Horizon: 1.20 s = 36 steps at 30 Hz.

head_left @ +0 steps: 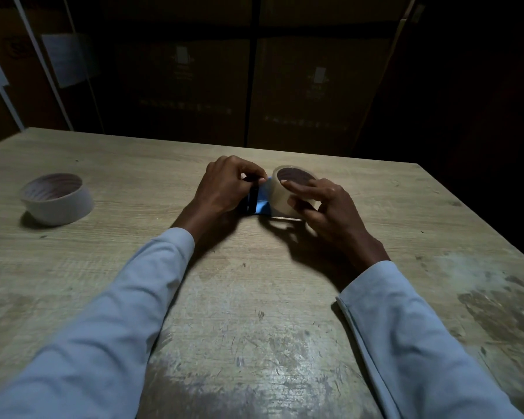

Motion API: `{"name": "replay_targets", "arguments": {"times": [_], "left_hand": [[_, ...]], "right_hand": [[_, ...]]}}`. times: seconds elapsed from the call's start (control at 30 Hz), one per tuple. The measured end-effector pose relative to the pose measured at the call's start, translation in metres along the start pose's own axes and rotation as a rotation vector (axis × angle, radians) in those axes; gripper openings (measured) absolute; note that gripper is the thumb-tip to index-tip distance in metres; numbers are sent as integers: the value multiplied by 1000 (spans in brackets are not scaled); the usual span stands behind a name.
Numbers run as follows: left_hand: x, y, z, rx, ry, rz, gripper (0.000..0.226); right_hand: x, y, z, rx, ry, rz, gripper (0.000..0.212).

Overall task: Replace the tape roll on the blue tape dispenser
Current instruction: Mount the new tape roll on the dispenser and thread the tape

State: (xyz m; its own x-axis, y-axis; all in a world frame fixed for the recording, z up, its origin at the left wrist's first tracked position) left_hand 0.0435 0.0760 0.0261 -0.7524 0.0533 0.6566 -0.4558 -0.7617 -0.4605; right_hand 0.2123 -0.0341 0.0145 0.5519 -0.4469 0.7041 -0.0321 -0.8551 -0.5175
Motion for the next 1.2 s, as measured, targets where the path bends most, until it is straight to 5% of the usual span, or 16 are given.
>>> {"name": "replay_targets", "arguments": {"times": [0.37,0.87,1.2], "left_hand": [[2,-1,7,-74,-126,-62,30],[-1,20,28,-408,-385,-1,35],[2,16,22,-139,-236,54,25]], "right_hand": [[-6,-4,-6,-111,5,-118,39],[3,-11,-16,-92,351,-222,45],[-5,-28,-49,-133,624,-350,41]]}}
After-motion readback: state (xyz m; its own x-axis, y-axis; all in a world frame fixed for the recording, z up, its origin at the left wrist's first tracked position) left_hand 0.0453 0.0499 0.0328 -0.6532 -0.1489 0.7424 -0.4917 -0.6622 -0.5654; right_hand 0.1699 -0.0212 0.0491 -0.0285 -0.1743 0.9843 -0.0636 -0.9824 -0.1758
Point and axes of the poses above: each hand's wrist, its own y-axis away from the middle knuckle, its own x-axis out of the back of the hand, z = x × y, the point moved 5 cm from there along -y, towards the middle knuckle, and after that the axes turned 5 degrees about -y, right-handed, at the moved point
